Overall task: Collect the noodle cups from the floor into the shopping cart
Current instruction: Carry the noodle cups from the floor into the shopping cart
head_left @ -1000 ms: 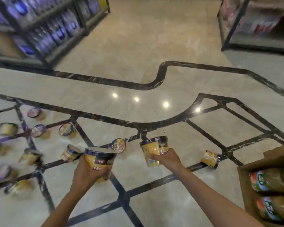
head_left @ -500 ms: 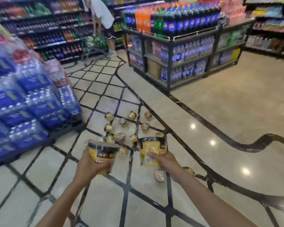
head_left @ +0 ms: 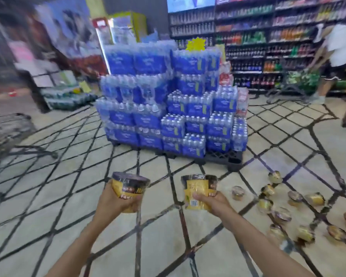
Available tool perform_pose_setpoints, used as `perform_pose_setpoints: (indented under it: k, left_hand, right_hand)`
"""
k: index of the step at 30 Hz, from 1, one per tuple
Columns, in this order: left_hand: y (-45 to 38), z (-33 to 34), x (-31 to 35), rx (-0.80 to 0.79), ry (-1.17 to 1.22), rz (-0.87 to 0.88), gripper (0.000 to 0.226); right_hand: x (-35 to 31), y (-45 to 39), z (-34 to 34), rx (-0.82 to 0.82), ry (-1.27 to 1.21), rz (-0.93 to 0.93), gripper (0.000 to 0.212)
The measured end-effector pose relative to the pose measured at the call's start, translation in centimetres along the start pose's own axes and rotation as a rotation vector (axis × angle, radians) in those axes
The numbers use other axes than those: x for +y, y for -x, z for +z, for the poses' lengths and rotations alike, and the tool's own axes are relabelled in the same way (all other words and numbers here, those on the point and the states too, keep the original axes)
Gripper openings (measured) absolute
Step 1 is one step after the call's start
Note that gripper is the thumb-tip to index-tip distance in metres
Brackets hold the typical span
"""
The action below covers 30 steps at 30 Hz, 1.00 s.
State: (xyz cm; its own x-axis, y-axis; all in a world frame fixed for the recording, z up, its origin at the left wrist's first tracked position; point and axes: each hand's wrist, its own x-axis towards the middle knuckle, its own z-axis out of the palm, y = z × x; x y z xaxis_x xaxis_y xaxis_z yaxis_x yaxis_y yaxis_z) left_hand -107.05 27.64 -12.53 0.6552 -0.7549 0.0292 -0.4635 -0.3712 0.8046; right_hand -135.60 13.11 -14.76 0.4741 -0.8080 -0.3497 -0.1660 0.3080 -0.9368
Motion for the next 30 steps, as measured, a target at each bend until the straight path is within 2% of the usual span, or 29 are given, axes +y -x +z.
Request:
perform_pose_setpoints:
  k: [3, 4, 7, 9, 11, 15, 17, 20, 23, 27, 30]
  left_hand:
    - [-1.5, -7.5, -4.0, 0.158, 0.007, -0.109, 0.075]
    - [-1.9, -9.7, -5.2, 0.204, 0.009, -0.127, 0.073]
    - [-2.8, -15.2, -8.3, 0.339, 0.028, -0.173, 0.071]
    - [-3.1, -18.5, -9.8, 0.408, 0.035, -0.196, 0.053]
    - [-3.8, -21.0, -10.8, 0.448, 0.021, -0.217, 0.036]
    - [-6.7, -25.4, -16.2, 0.537, 0.054, -0.279, 0.052]
    - [-9.2, -27.0, -18.4, 0.543, 0.061, -0.314, 0.052]
    - [-14.3, -29.4, -21.6, 0.572, 0.064, -0.349, 0.051]
    - [-20.6, -32.0, -24.1, 0.648, 0.111, -0.392, 0.064]
    - [-29.0, -35.8, -24.8, 0.692, 0.125, -0.392, 0.061]
    - [-34.3, -39.0, -26.6, 0.734, 0.199, -0.415, 0.063]
  right_hand:
    - [-2.2, -4.1, 9.4, -0.167, 0.062, -0.008, 0.072]
    - [-2.7, -5.3, 12.4, -0.223, 0.077, -0.013, 0.075]
    - [-4.5, -8.5, 20.8, -0.354, 0.124, -0.042, 0.047]
    - [-5.7, -10.3, 25.8, -0.433, 0.151, -0.053, 0.032]
    - [-6.6, -12.5, 30.3, -0.493, 0.176, -0.050, 0.029]
    - [-8.0, -17.8, 38.0, -0.615, 0.232, -0.046, 0.038]
    - [-8.8, -21.0, 41.6, -0.663, 0.247, -0.054, 0.042]
    - [-10.6, -26.5, 47.0, -0.738, 0.252, -0.074, 0.030]
    - [-13.0, -32.9, 52.1, -0.780, 0.288, -0.061, 0.042]
    - [-18.0, -40.8, 59.1, -0.824, 0.302, -0.044, 0.066]
    - [-21.0, -45.9, 64.6, -0.853, 0.256, -0.037, 0.058]
